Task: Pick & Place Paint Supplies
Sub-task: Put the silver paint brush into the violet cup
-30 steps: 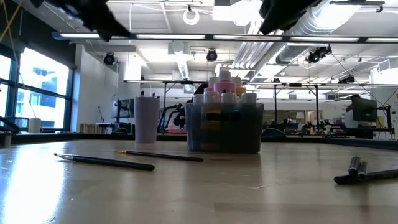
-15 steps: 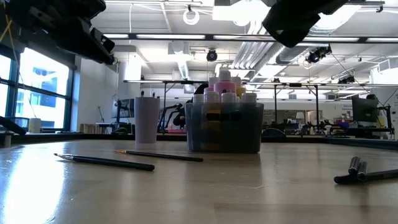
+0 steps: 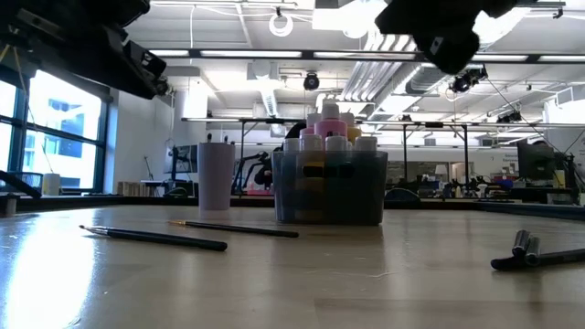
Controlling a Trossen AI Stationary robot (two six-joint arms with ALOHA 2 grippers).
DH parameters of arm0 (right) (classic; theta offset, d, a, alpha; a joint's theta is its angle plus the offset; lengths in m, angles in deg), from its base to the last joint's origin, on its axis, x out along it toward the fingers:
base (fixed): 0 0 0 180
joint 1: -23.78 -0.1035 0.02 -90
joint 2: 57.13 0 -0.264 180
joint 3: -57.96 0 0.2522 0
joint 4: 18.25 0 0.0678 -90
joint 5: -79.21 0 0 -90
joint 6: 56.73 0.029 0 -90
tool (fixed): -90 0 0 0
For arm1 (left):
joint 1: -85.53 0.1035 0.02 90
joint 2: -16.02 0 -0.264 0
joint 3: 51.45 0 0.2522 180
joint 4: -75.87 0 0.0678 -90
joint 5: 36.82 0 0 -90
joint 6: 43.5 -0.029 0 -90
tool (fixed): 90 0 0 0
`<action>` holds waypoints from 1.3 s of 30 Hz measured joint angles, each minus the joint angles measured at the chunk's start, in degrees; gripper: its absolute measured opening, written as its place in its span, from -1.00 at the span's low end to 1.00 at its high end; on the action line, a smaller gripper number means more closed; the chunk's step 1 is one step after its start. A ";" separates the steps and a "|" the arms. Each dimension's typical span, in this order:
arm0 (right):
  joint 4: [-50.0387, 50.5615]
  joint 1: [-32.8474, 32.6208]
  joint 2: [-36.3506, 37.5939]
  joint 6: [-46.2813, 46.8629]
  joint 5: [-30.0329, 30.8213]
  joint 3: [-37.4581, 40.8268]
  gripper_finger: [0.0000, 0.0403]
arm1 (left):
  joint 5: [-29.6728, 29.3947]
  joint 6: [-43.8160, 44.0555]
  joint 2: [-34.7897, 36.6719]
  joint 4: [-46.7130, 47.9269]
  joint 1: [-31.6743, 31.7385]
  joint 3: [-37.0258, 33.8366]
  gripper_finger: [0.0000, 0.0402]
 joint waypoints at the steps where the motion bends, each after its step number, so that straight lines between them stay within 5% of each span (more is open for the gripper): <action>1: -0.35 -0.90 0.00 0.02 2.11 -0.01 -0.99 | 0.25 0.44 0.00 0.01 -0.59 0.00 -1.00; 8: -1.79 -5.13 -1.00 1.44 11.42 -0.01 -0.99 | -0.92 3.69 -0.04 0.00 -6.19 0.00 -1.00; 19: -6.14 -3.87 -6.63 5.59 12.42 -0.03 -0.99 | -10.68 5.86 -8.86 -1.42 -19.14 1.32 -1.00; 26: -7.36 -1.86 -7.54 5.61 11.76 -0.03 -0.99 | -3.13 6.91 -17.85 -0.90 -19.50 4.95 -1.00; 39: -7.34 -0.56 -7.54 5.59 8.80 -0.03 -0.99 | -3.61 6.42 -31.12 0.14 -19.45 9.22 -0.92</action>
